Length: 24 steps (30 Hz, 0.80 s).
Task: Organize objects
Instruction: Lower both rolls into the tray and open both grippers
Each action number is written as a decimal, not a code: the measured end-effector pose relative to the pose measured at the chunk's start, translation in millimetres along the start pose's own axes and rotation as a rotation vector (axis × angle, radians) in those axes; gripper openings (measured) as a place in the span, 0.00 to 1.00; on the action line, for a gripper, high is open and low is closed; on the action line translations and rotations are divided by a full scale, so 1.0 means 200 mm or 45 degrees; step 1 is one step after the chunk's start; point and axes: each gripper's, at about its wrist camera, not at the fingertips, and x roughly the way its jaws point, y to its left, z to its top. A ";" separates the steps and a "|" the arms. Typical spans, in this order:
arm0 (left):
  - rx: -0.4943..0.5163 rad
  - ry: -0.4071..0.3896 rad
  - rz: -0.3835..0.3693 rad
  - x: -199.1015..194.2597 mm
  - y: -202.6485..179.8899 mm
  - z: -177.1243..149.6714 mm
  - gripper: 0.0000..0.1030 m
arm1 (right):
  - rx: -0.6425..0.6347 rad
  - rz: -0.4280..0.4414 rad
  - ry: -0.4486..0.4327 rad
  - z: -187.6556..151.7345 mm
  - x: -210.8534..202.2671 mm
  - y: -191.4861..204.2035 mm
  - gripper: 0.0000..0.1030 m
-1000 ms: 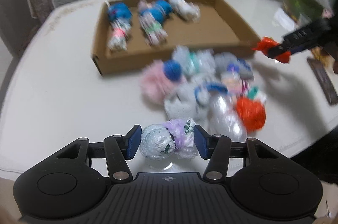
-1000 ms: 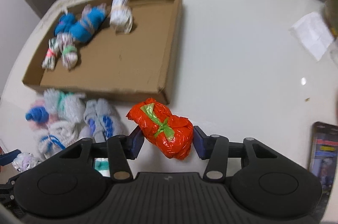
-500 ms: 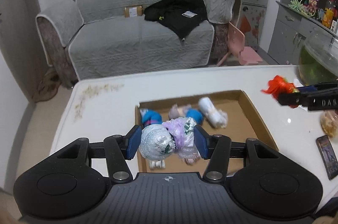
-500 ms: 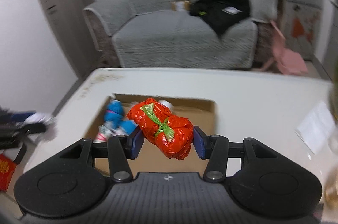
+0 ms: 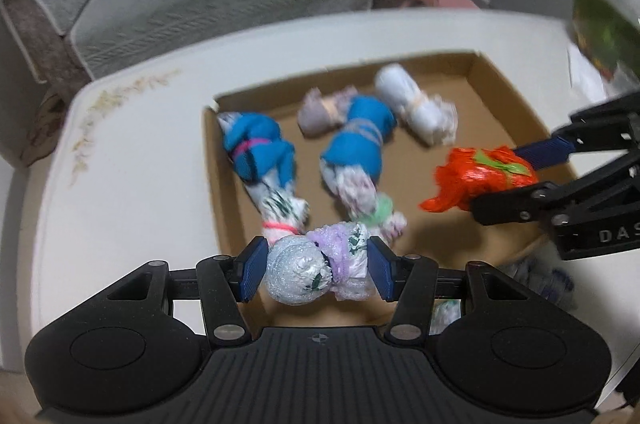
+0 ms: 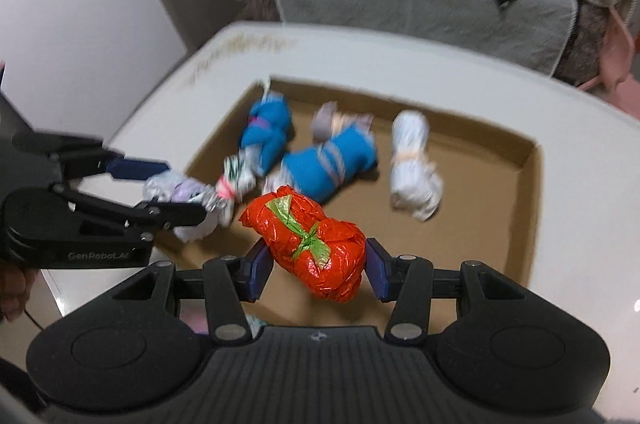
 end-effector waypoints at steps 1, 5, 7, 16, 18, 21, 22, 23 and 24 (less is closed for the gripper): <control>0.012 0.015 -0.003 0.03 -0.01 -0.01 0.58 | -0.005 -0.002 0.015 0.00 0.03 0.02 0.44; 0.085 0.039 0.009 0.07 -0.05 -0.03 0.58 | -0.024 0.003 0.063 -0.02 0.08 0.08 0.44; 0.087 0.055 0.011 0.10 -0.05 -0.03 0.58 | -0.041 0.002 0.093 -0.02 0.13 0.10 0.44; 0.221 0.101 0.109 0.16 -0.07 -0.08 0.59 | -0.078 -0.008 0.175 -0.04 0.26 0.17 0.44; 0.236 0.107 0.128 0.17 -0.08 -0.09 0.62 | -0.077 -0.007 0.183 -0.05 0.27 0.18 0.44; 0.289 0.107 0.165 0.17 -0.09 -0.10 0.62 | -0.080 0.000 0.190 -0.05 0.27 0.19 0.45; 0.308 0.106 0.172 0.18 -0.10 -0.10 0.62 | -0.080 0.002 0.195 -0.05 0.28 0.19 0.45; 0.321 0.105 0.180 0.18 -0.11 -0.11 0.63 | -0.082 0.001 0.199 -0.06 0.28 0.19 0.45; 0.323 0.108 0.182 0.18 -0.11 -0.11 0.63 | -0.083 0.000 0.201 -0.06 0.28 0.19 0.45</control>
